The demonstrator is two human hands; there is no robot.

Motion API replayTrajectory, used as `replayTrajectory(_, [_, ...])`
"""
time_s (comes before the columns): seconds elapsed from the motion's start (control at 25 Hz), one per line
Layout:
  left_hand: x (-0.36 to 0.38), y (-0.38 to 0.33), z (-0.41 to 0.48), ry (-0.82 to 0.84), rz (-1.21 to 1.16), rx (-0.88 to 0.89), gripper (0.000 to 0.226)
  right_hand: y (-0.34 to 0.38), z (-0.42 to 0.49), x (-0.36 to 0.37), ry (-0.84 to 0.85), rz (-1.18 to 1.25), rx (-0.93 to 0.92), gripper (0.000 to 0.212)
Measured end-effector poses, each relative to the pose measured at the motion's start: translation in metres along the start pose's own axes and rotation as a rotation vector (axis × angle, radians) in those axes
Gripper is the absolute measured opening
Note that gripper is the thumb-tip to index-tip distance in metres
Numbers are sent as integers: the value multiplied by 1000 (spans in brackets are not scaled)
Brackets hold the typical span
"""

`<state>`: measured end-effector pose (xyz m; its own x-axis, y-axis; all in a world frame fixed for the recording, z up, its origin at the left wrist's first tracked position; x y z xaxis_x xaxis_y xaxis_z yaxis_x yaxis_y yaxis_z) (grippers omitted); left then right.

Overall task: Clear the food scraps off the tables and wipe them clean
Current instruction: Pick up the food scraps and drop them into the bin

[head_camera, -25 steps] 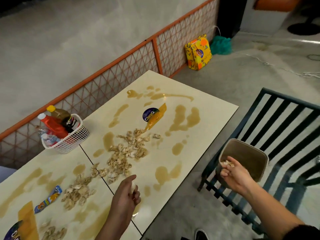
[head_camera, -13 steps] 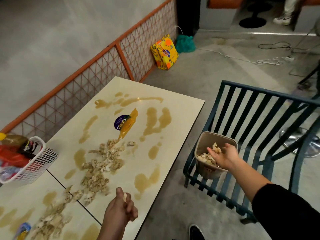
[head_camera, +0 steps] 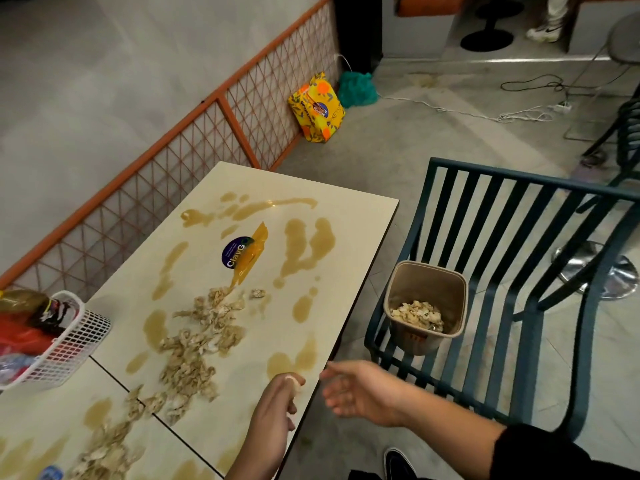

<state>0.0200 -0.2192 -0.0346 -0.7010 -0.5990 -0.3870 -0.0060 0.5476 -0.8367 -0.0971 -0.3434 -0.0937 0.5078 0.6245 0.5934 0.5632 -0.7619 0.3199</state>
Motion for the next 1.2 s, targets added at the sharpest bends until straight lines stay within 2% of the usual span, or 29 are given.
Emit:
replayTrajectory(0.08, [8,-20,-9,52,184,198,18,-2,-5,29,79,-37,-34,30])
replayTrajectory(0.2, [18,-31,-11,88,332,331,40,2,-6,35,39,-53,-166,17])
replayTrajectory(0.32, [15,-25,-16,88,249,239,49,6,-6,-4,-136,-4,-219,17])
replayTrajectory(0.52, [-16,-8,-24,19,103,141,24,38,-17,-111,-528,311,-229,26])
replayTrajectory(0.6, [-31,5,-27,5,83,98,19,48,-22,-143,-575,499,-230,39])
replayTrajectory(0.68, [-44,14,-31,-14,76,76,16,47,-20,-157,-542,602,-171,57])
replayTrajectory(0.76, [-59,24,-36,-32,55,64,17,40,-15,-149,-545,531,-106,61])
replayTrajectory(0.96, [-106,60,-55,-73,-46,-5,16,2,6,-57,-555,131,-42,26])
replayTrajectory(1.2, [-185,124,-82,-152,-81,-66,14,-39,43,97,-478,-404,-23,24])
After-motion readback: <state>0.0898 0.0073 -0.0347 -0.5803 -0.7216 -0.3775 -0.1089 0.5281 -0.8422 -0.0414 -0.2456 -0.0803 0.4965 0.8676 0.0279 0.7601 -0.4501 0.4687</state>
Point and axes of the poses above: each hand's wrist, its own z-axis towards the middle knuckle, its own x-axis out of the palm, y = z × x, the point moved 6 cm from there along z, towards the middle knuckle, and after that the axes turned 10 degrees about x, right-handed, at the moved point
